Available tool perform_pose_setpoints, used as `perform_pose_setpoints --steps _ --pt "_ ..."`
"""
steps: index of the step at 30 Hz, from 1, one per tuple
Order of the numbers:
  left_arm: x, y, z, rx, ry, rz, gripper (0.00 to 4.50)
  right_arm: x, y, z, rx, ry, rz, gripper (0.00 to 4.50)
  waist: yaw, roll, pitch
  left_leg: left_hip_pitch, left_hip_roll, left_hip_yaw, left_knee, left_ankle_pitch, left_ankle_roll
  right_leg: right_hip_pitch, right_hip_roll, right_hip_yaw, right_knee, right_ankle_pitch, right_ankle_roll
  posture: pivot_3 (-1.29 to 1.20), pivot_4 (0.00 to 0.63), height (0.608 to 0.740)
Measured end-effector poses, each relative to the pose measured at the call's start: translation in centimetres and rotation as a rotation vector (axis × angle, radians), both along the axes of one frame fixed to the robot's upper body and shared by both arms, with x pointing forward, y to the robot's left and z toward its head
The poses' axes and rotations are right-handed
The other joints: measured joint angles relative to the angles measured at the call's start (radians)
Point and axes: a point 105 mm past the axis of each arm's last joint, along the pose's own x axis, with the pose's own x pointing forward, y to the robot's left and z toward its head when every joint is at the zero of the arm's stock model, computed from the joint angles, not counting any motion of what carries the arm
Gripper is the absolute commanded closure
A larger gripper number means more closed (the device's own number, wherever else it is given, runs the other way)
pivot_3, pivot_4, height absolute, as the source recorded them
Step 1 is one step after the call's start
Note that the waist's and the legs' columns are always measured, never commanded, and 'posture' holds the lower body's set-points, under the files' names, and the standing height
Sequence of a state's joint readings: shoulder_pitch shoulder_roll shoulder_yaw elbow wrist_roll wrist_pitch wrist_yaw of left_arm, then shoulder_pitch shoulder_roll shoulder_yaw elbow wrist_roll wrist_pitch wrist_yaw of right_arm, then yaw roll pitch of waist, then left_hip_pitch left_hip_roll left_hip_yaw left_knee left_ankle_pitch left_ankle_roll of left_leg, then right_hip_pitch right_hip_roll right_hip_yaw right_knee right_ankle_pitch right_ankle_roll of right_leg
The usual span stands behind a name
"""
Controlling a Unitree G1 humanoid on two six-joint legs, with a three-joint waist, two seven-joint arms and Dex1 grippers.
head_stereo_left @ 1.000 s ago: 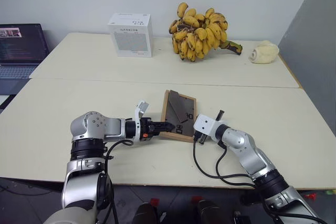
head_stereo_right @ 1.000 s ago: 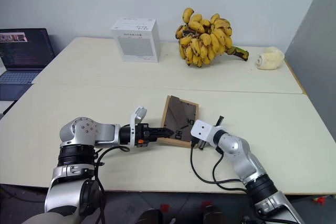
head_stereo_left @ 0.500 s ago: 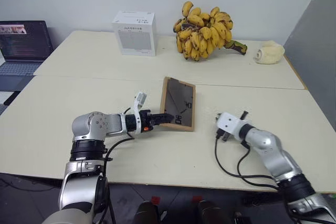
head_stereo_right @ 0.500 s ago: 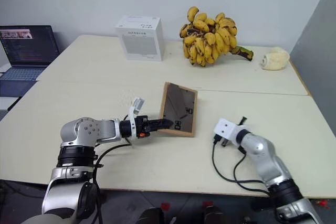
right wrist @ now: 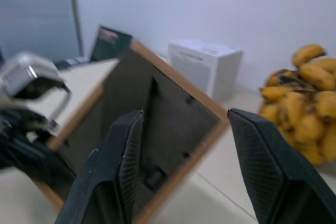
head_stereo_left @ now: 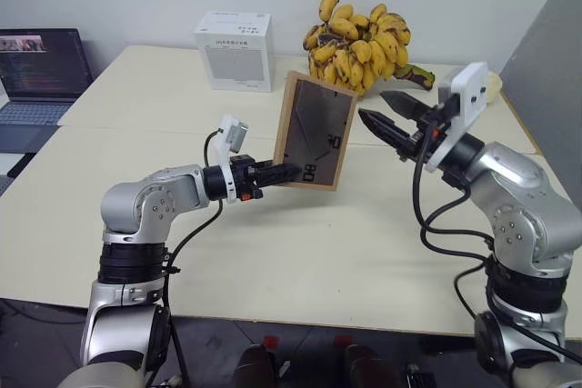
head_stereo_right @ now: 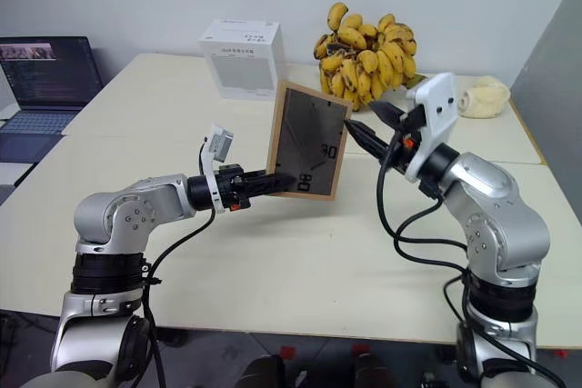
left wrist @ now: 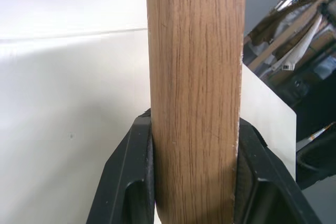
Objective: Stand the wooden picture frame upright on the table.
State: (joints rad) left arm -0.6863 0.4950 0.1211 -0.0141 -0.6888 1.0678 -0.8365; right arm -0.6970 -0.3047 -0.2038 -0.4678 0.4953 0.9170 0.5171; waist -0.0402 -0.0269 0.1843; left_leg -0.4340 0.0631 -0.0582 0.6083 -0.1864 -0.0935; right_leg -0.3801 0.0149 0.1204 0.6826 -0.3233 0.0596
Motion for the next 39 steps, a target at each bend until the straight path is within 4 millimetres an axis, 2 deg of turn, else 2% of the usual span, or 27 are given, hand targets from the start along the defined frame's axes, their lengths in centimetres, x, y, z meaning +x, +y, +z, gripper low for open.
perform_pose_setpoints --steps 1,3,6,12,18,22,30,39 --pt "-0.1 -0.3 0.3 -0.001 -0.012 -0.008 3.21 0.0 0.3 0.4 0.026 0.013 0.012 1.36 0.001 0.000 0.000 0.000 0.000 0.000 0.000 0.000 0.000 0.000 0.000 0.000 0.000 0.000 0.000 0.00 0.150 0.740" --pt "-0.3 -0.8 1.0 -0.007 -0.039 -0.030 3.21 0.0 0.6 0.9 0.048 0.027 0.027 0.89 0.005 0.000 0.000 0.000 0.000 0.000 0.000 0.000 0.000 0.000 0.000 0.000 0.000 0.000 0.000 0.00 0.150 0.740" --pt "-0.7 -1.3 1.9 0.001 -0.080 -0.054 3.21 0.0 0.9 0.7 0.058 0.055 0.044 0.24 0.005 0.000 0.000 0.000 0.000 0.001 0.000 0.000 0.000 -0.001 0.000 0.000 0.000 0.000 0.000 0.00 0.150 0.740" --pt "-1.1 -2.2 1.7 0.027 -0.081 -0.092 3.21 -0.5 2.5 0.3 0.057 0.085 0.132 0.24 0.003 0.001 0.001 0.000 0.000 0.001 0.000 0.000 0.000 -0.001 0.000 0.000 0.000 0.000 0.000 0.00 0.150 0.740" --pt "-0.4 -2.3 2.0 0.033 -0.092 -0.084 3.21 -0.5 4.0 0.2 0.074 0.088 0.151 0.24 -0.001 0.001 0.001 0.000 0.000 0.001 0.000 0.000 0.000 -0.002 0.001 0.000 0.001 0.000 0.000 0.00 0.150 0.740" --pt "0.4 -2.4 1.9 0.030 -0.096 -0.086 3.21 -0.2 4.1 0.1 0.086 0.097 0.135 0.24 0.001 0.001 0.001 -0.001 0.000 0.001 0.000 0.000 0.000 -0.002 0.000 0.000 0.001 0.000 0.000 0.00 0.150 0.740" --pt "3.1 -1.5 1.6 0.042 -0.095 -0.028 3.21 0.1 3.5 -0.5 0.081 0.117 0.084 0.24 0.001 0.001 0.001 -0.002 0.000 0.001 0.000 0.000 0.000 -0.004 0.001 0.000 0.002 0.000 0.000 0.00 0.150 0.740" --pt "3.8 -1.4 1.7 0.049 -0.094 -0.020 3.21 0.2 3.1 -0.9 0.069 0.112 0.061 0.24 0.000 0.001 0.001 -0.003 0.000 0.001 0.000 0.000 0.000 -0.007 0.001 0.001 0.008 -0.001 -0.001 0.00 0.150 0.740"
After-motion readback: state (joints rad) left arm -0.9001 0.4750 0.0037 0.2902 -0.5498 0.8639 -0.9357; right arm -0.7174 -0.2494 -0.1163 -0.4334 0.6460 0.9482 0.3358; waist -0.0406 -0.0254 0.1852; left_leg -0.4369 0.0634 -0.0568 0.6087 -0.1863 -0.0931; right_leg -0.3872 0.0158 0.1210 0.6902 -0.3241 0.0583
